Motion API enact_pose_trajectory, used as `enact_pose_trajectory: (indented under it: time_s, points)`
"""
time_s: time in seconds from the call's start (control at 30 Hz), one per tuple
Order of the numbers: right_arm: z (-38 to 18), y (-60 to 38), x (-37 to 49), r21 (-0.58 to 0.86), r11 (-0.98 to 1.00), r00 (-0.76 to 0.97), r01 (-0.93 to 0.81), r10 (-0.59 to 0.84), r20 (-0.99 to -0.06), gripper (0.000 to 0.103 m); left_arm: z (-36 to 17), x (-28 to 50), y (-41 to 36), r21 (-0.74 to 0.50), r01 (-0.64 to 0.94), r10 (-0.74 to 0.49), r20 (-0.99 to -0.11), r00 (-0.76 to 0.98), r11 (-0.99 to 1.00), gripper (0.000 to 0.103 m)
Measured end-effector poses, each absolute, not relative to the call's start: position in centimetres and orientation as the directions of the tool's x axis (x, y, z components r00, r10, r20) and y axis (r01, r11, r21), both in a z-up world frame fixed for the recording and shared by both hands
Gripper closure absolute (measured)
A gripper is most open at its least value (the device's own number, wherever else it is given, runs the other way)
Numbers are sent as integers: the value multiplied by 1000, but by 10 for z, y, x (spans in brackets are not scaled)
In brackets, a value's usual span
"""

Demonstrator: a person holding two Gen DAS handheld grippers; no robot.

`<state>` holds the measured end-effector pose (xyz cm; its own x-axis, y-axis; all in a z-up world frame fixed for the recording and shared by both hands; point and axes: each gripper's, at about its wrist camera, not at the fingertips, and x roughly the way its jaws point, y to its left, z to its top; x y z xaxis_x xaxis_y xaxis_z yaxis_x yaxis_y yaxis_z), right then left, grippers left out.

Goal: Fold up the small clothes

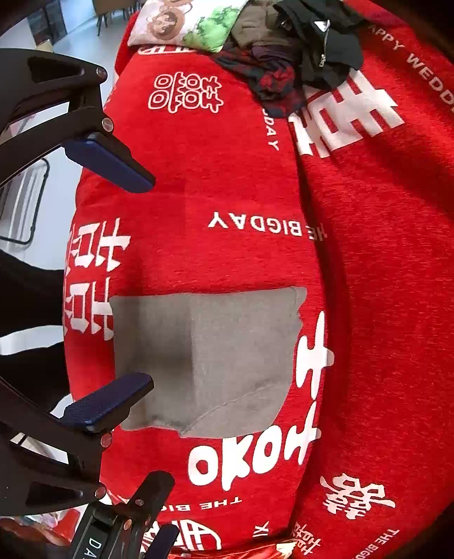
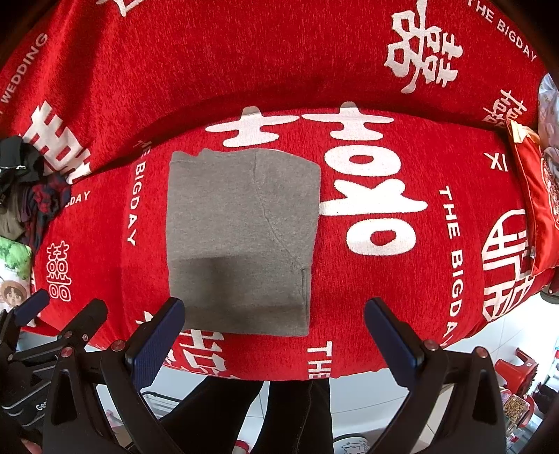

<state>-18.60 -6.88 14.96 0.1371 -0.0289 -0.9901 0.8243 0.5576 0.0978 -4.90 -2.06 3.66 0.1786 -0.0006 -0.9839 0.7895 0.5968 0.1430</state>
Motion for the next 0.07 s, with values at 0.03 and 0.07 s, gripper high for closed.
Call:
enact_pose_trajectory:
  time_s: [0.03,0.07]
  points:
    - [150,-69,-186,98,558,137,824,-29,-990,1,37,-49,-21,143,792,-3,-984,180,594,0]
    - [150,-69,-186,98,558,137,824,-29,-990,1,37,-49,-22,140,792,-5,-984,178,594,0]
